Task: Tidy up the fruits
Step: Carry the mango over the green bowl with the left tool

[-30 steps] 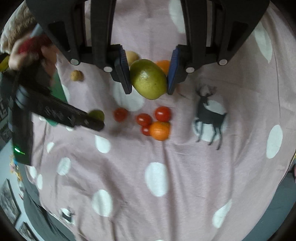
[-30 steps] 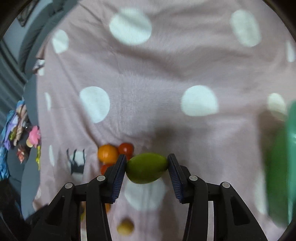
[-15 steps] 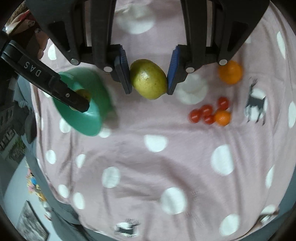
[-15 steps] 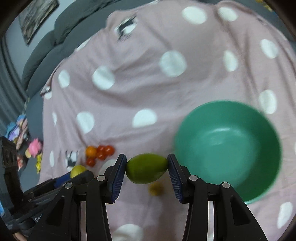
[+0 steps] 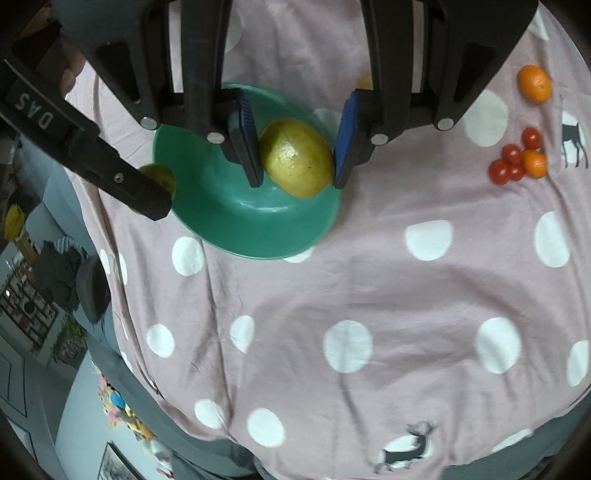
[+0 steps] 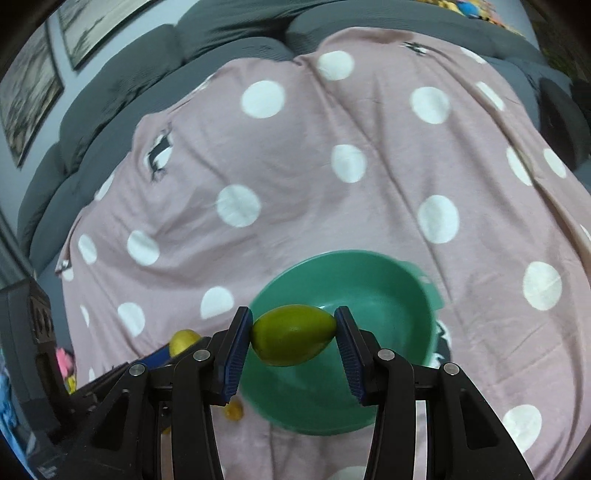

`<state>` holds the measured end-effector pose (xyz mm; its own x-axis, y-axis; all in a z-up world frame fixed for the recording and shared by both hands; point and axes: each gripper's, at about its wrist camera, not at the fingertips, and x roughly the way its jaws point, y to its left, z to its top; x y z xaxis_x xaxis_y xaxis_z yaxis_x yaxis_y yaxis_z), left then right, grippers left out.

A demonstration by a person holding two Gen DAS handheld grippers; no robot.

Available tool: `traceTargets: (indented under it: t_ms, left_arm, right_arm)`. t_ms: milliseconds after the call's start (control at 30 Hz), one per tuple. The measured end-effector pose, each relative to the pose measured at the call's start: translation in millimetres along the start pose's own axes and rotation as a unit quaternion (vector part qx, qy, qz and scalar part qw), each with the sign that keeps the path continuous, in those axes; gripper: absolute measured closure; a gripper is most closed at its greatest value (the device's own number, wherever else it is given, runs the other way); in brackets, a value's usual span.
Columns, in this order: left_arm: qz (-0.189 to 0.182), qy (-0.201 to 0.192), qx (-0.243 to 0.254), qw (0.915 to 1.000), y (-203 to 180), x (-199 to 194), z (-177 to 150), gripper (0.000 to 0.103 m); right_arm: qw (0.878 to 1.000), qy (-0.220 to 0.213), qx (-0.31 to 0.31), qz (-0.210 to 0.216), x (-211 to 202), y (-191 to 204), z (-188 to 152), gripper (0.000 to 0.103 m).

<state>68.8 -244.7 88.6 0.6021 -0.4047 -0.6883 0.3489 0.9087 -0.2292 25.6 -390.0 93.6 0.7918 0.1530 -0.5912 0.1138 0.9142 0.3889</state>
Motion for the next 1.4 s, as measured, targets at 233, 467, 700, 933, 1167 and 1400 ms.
traceTargets:
  t_ms: [233, 467, 700, 933, 1167, 1400]
  left_arm:
    - [-0.016, 0.041, 0.026, 0.9987, -22, 39, -9, 0.065]
    - [-0.018, 0.058, 0.035, 0.9975, -32, 59, -11, 0.065]
    - [-0.017, 0.064, 0.043, 0.9969, -36, 66, -15, 0.065]
    - [-0.016, 0.074, 0.039, 0.9964, -35, 76, -17, 0.065]
    - [-0.016, 0.077, 0.041, 0.9961, -34, 80, -19, 0.065]
    - [-0.023, 0.076, 0.041, 0.9960, -34, 79, -20, 0.065]
  right_arm:
    - [0.999, 0.018, 0.037, -0.018, 16, -25, 3, 0.056]
    - [0.996, 0.045, 0.065, -0.041, 38, -45, 2, 0.056]
    - [0.994, 0.057, 0.072, -0.057, 46, -51, -1, 0.056]
    - [0.993, 0.067, 0.068, -0.064, 51, -55, 0, 0.056]
    - [0.993, 0.078, 0.064, -0.067, 56, -58, -1, 0.055]
    - [0.992, 0.086, 0.056, -0.071, 62, -58, 0, 0.055]
